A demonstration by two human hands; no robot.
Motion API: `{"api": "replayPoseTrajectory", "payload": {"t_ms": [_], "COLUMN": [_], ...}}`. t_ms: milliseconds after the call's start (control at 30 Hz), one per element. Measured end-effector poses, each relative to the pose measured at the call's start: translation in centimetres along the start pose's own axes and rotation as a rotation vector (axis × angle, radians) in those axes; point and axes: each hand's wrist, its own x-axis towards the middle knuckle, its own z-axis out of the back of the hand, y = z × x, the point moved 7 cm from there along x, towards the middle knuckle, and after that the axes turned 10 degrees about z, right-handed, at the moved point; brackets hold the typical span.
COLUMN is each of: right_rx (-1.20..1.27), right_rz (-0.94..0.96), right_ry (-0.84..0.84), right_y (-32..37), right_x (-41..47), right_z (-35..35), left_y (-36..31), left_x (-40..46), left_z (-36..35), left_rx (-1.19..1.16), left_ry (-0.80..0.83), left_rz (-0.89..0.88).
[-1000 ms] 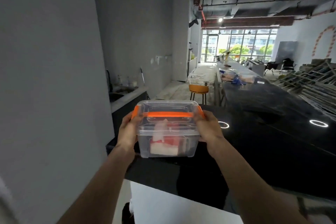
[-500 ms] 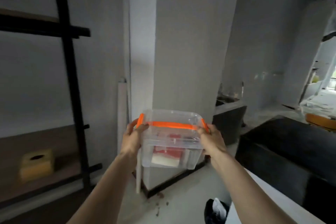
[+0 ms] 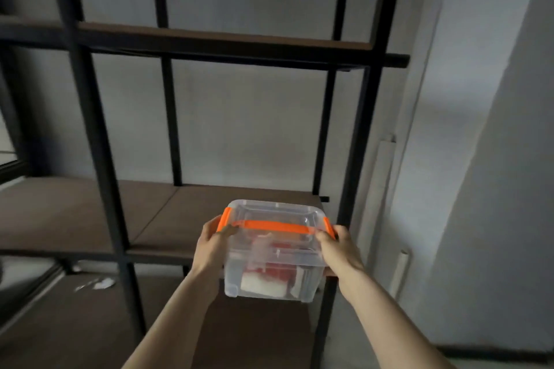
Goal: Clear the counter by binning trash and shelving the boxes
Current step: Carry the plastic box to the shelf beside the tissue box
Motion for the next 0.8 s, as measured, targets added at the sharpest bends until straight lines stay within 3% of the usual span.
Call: {"api": "replayPoseTrajectory", "payload": {"t_ms": [233, 800], "right_rx": [0.004, -0.068], "right_rz": [0.021, -0.105], "right_ry": [0.127, 0.224], "right_y": [-0.1, -4.9], "right_x": [5.2, 25.3], "right_z": [-9.8, -22.2], "left_y": [-0.2, -1.2], "left_x": [7.2, 31.7], "left_z": [5.6, 4.4], "left_rx": [0.014, 0.22], "left_ry": [-0.083, -0.233], "left_rz": [0.005, 0.123]}}
